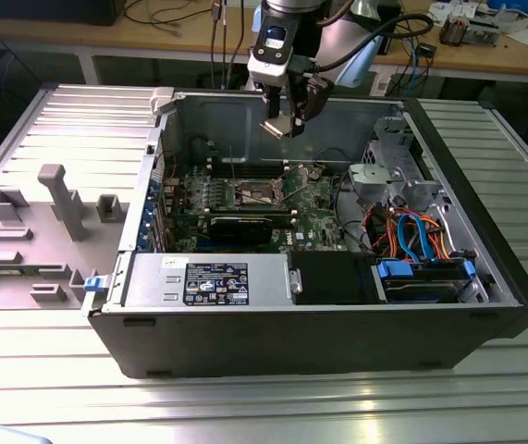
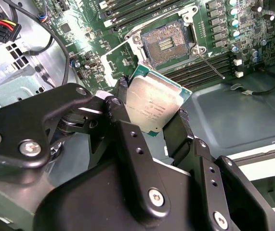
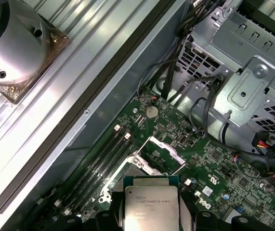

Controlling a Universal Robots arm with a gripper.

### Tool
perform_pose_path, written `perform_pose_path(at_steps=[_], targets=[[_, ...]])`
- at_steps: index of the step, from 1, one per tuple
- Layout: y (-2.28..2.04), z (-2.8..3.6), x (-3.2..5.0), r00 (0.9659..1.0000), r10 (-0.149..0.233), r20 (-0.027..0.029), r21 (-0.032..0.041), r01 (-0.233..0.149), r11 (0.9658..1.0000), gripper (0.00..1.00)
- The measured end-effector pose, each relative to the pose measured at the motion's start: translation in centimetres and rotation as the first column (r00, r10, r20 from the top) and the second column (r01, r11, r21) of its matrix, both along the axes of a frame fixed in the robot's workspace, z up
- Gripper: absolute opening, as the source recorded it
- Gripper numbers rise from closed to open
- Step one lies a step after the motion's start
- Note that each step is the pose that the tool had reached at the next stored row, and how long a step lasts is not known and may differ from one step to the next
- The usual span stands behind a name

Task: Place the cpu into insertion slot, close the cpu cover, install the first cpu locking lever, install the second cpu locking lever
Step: 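Place the cpu into insertion slot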

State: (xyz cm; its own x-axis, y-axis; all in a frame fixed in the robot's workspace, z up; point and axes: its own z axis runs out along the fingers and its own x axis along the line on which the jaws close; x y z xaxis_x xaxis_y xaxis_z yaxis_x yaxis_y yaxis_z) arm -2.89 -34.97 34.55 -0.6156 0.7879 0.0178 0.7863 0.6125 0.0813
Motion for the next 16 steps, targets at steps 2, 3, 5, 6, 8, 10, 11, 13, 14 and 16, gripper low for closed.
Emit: perform_pose_path(at_steps=[2, 3, 5, 6, 8, 10, 11, 13, 14, 16], targets=[[0.0, -0.02, 0.0, 0.9995, -0.031, 0.0, 0.0002, 0.031, 0.9995, 0.55], [0.0, -0.04, 0.0, 0.9988, -0.05, -0.0001, 0.0002, 0.05, 0.9988, 0.55], [0.0, -0.08, 0.0, 0.9972, -0.074, -0.0003, 0.0001, 0.074, 0.9972, 0.55], [0.0, -0.12, 0.0, 0.9962, -0.088, -0.0004, 0.0, 0.088, 0.9962, 0.55], [-0.02, -0.19, -0.03, 0.9948, -0.102, -0.0008, -0.0001, 0.102, 0.9948, 0.55], [-0.13, -0.26, -0.16, 0.9948, -0.102, -0.0011, 0.0001, 0.102, 0.9948, 0.55], [-0.16, -0.29, -0.25, 0.9948, -0.102, -0.0018, -0.0001, 0.102, 0.9948, 0.55], [-0.16, -0.4, -0.28, 0.9939, -0.111, -0.0026, -0.0005, 0.111, 0.9939, 0.55], [-0.16, -0.47, -0.28, 0.9924, -0.123, -0.0031, -0.0005, 0.123, 0.9924, 0.55], [-0.16, -0.65, -0.29, 0.9882, -0.153, -0.0038, -0.0005, 0.153, 0.9882, 0.55]])
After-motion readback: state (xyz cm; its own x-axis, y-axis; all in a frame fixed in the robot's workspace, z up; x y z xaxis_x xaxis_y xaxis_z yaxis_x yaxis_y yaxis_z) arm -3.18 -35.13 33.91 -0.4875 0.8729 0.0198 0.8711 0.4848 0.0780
